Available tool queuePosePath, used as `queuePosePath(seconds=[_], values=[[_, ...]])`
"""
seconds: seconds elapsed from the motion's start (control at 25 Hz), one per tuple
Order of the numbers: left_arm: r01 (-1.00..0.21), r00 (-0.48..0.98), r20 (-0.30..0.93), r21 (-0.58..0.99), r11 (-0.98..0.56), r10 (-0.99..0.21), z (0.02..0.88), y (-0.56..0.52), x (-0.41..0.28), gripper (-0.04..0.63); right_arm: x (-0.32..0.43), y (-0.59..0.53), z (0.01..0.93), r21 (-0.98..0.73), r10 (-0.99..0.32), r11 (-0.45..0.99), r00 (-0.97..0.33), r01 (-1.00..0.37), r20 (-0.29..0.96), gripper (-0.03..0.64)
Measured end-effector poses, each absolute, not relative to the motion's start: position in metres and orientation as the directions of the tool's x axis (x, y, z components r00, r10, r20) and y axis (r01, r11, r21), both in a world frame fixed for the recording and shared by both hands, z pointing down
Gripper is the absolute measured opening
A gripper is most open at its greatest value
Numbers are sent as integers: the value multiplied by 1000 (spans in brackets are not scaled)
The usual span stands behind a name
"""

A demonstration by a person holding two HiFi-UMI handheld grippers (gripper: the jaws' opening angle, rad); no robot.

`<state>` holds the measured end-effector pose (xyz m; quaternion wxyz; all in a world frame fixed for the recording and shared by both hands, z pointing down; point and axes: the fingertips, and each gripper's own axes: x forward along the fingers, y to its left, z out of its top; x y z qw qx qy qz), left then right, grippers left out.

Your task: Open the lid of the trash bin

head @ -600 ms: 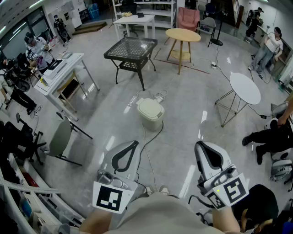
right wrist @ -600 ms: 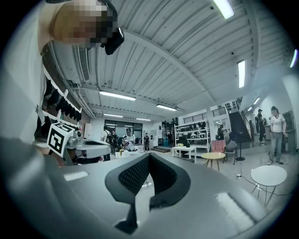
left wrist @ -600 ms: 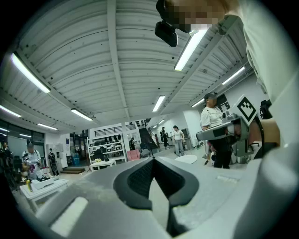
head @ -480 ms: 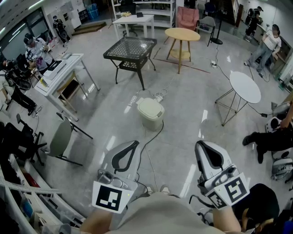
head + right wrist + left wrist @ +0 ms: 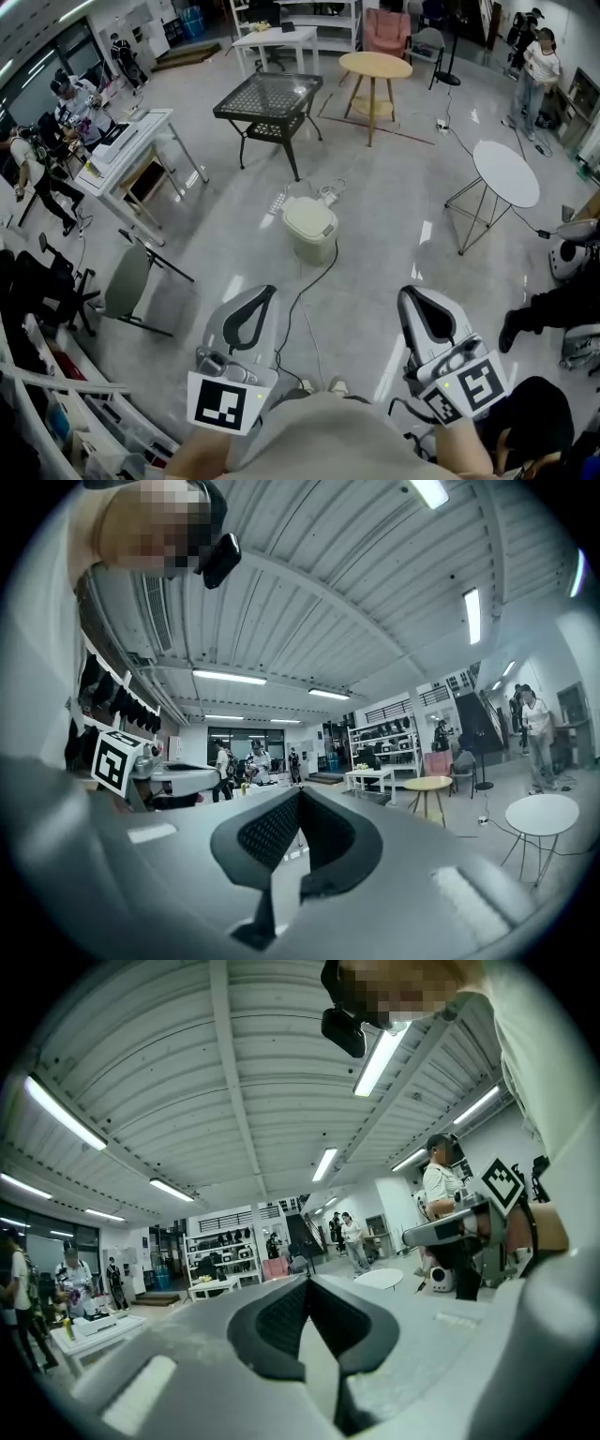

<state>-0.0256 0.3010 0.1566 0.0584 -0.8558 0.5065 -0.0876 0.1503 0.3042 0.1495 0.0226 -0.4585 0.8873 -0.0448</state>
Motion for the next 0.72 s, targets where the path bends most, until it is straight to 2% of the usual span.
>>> queuePosePath(seconds=[0.24, 0.72], values=[[-866, 456, 26, -216, -451, -889, 150, 307, -16, 2, 159, 306, 150, -105, -790, 612, -612, -784, -37, 3], [-845, 481, 39, -247, -475, -876, 163, 282, -13, 2, 147, 277, 166, -123, -759, 649, -651, -751, -29, 3]])
